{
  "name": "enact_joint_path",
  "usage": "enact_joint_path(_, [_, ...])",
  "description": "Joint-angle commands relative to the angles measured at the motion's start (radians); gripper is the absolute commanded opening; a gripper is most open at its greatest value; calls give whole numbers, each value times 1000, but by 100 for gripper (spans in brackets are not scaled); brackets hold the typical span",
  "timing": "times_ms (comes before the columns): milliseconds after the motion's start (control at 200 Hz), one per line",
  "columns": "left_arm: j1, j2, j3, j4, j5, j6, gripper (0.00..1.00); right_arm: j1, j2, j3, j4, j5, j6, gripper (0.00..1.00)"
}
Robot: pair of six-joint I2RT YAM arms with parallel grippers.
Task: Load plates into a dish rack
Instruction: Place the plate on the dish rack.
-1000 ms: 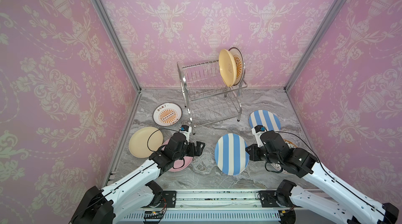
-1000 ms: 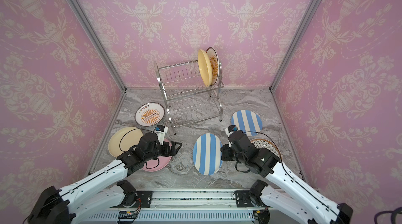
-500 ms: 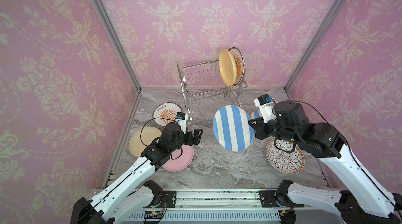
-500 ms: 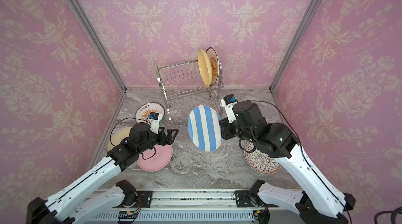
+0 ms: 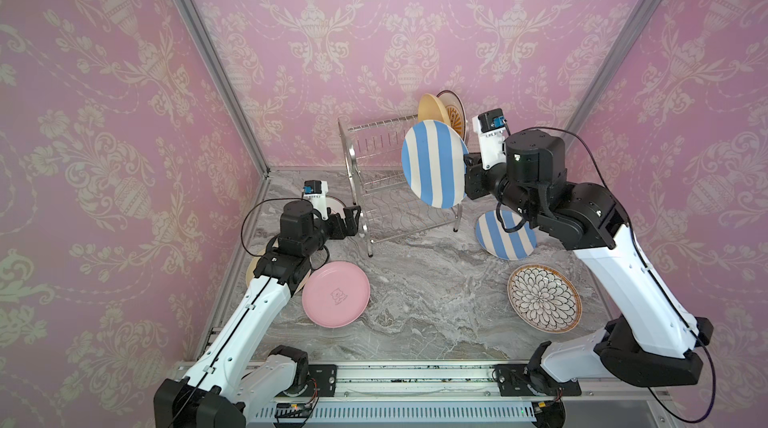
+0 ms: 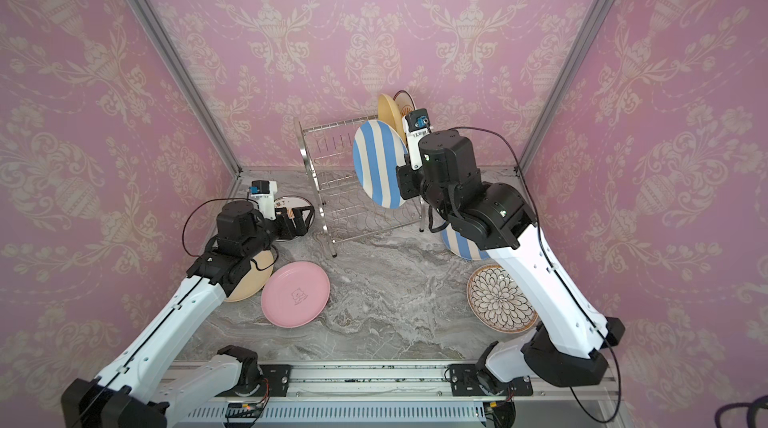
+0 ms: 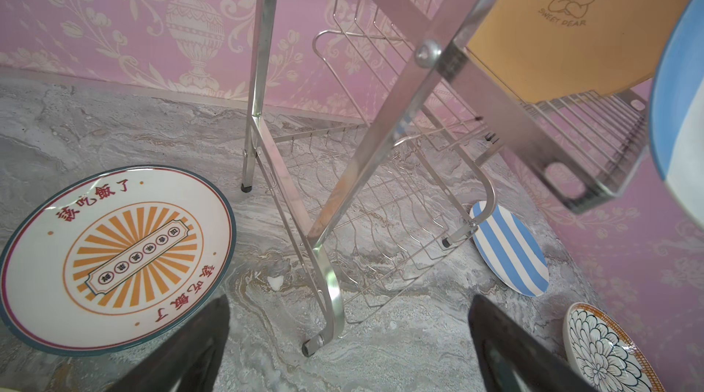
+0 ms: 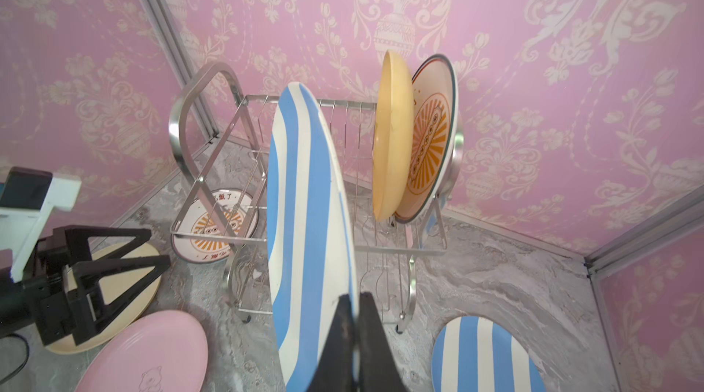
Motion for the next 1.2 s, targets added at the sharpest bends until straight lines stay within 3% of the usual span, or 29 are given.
enact_joint_path(0, [24, 31, 33, 36, 88, 12, 99, 8, 54, 80, 191, 129, -89, 0])
enact_joint_path(435, [50, 81, 23, 59, 165, 22, 99, 9, 285, 262, 348, 268, -241, 0])
enact_joint_path(1196, [64, 144, 21, 109, 227, 22, 99, -23, 450, 307, 402, 405, -319, 0])
